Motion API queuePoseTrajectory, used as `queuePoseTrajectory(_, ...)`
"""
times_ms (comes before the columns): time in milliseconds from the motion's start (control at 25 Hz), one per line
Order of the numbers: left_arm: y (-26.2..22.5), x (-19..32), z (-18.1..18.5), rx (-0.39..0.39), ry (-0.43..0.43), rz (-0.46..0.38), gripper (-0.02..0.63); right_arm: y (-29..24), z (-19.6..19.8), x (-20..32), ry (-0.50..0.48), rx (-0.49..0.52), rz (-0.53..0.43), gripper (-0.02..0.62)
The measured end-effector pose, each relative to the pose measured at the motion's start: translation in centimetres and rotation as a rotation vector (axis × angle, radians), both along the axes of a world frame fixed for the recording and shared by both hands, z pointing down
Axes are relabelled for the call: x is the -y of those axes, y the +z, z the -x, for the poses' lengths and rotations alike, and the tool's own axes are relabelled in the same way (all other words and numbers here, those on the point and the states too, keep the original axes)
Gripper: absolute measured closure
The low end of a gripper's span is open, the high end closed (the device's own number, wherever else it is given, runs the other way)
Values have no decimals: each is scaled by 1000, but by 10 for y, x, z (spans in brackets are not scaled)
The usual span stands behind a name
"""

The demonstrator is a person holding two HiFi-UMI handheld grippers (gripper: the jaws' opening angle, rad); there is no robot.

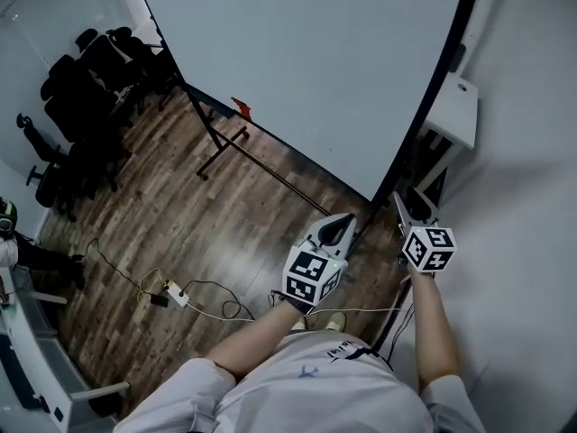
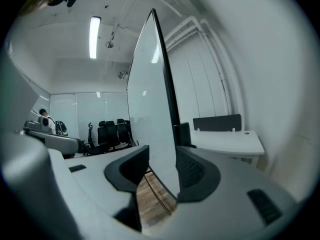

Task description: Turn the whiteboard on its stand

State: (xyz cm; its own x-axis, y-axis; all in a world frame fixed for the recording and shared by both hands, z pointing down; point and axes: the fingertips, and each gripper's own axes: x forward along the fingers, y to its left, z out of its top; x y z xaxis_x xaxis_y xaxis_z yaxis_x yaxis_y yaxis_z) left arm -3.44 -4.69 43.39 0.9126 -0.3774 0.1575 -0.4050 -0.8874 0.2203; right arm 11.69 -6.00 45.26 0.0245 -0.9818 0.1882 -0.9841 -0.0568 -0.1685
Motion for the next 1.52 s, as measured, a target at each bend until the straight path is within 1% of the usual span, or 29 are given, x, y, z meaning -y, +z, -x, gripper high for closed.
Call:
queuePoseTrajectory(80, -4, -3, -4, -4, 20, -2, 594, -9, 14, -8, -10, 3, -18, 447)
queuePoseTrajectory(160, -7, -7, -6, -4, 36, -6, 594, -21, 28, -15, -13, 5, -40, 500)
queuePoseTrajectory(240, -10, -10, -6, -6, 45, -10, 594, -32, 42, -22, -21, 6, -64, 534)
queuePoseTrajectory(440, -17, -17, -1, -22, 48, -12, 594, -48, 73, -36, -51, -15, -93, 576)
queuePoseTrajectory(840, -15, -24, 0, -21, 59, -9, 594, -42, 92, -42, -82, -6, -77, 581)
queuePoseTrajectory(1520, -11, -33, -1, -15, 70, -6, 594, -38, 93, -52, -85, -7, -72, 581)
